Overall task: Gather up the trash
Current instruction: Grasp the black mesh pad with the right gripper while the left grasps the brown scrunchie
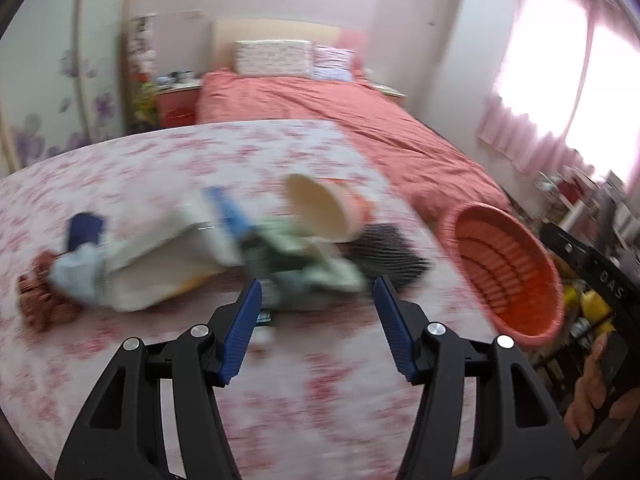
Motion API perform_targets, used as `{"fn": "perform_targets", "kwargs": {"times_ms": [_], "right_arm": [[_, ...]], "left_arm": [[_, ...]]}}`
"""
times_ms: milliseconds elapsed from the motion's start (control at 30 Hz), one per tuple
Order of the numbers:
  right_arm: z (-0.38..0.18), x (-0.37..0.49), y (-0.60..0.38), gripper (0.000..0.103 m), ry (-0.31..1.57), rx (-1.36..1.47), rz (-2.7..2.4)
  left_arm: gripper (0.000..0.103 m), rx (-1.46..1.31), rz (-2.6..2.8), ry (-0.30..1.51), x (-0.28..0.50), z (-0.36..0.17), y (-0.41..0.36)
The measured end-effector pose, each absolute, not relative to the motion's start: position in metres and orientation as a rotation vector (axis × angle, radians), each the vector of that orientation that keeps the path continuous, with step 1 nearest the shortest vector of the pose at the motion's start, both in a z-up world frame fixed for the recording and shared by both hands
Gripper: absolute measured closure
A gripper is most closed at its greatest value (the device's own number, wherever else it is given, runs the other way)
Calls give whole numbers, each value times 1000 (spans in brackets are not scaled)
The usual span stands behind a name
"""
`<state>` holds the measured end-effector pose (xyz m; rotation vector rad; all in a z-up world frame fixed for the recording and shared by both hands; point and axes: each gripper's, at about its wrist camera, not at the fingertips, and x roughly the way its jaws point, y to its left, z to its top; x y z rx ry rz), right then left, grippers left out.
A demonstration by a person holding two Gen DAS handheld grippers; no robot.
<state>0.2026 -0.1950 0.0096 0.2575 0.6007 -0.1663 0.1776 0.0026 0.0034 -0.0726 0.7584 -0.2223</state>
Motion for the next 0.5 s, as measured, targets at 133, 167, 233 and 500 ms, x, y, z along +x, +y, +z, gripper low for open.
{"fn": "perform_targets", "kwargs": {"times_ms": [133,167,233,500], "right_arm": [[2,214,-167,45,640,227,-130],[1,216,-163,45,647,220,-126],[-5,224,-150,45,670,199,-119],[-33,264,-120,46,781,188,-95]], "left_arm": [[44,-91,-107,754,179,-2,44],[44,-97,-82,753,179,-3,54],[44,-109,-31,751,177,-6,75],[43,-161,89,746,179,-12,135]]}}
